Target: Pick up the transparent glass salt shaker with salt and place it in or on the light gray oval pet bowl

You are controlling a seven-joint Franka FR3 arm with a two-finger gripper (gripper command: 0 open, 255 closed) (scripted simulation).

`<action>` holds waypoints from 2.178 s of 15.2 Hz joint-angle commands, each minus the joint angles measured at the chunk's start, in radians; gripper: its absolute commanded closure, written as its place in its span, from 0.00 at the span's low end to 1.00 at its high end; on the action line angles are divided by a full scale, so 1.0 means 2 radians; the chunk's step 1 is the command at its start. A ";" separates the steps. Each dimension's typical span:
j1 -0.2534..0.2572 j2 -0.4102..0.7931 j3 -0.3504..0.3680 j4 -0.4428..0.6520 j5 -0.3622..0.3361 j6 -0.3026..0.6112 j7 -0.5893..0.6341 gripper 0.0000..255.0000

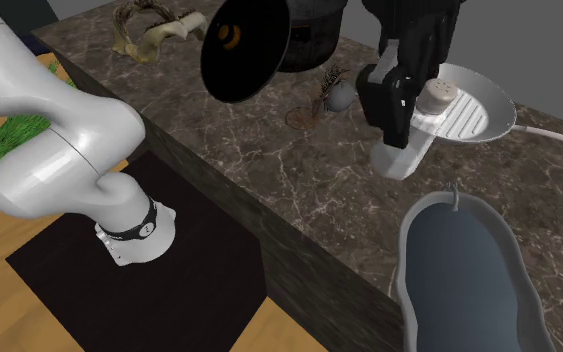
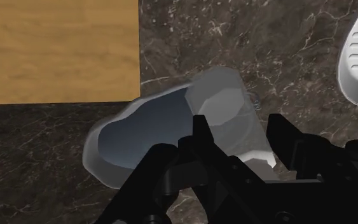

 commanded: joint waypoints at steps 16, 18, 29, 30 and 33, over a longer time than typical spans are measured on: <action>-0.022 0.201 0.000 0.162 -0.051 0.031 -0.014 1.00; -0.022 0.198 -0.001 0.145 -0.050 0.045 -0.015 1.00; -0.022 0.192 -0.001 0.084 -0.047 0.100 -0.019 1.00; -0.022 0.192 -0.001 0.084 -0.047 0.100 -0.019 1.00; -0.022 0.192 -0.001 0.084 -0.047 0.100 -0.019 1.00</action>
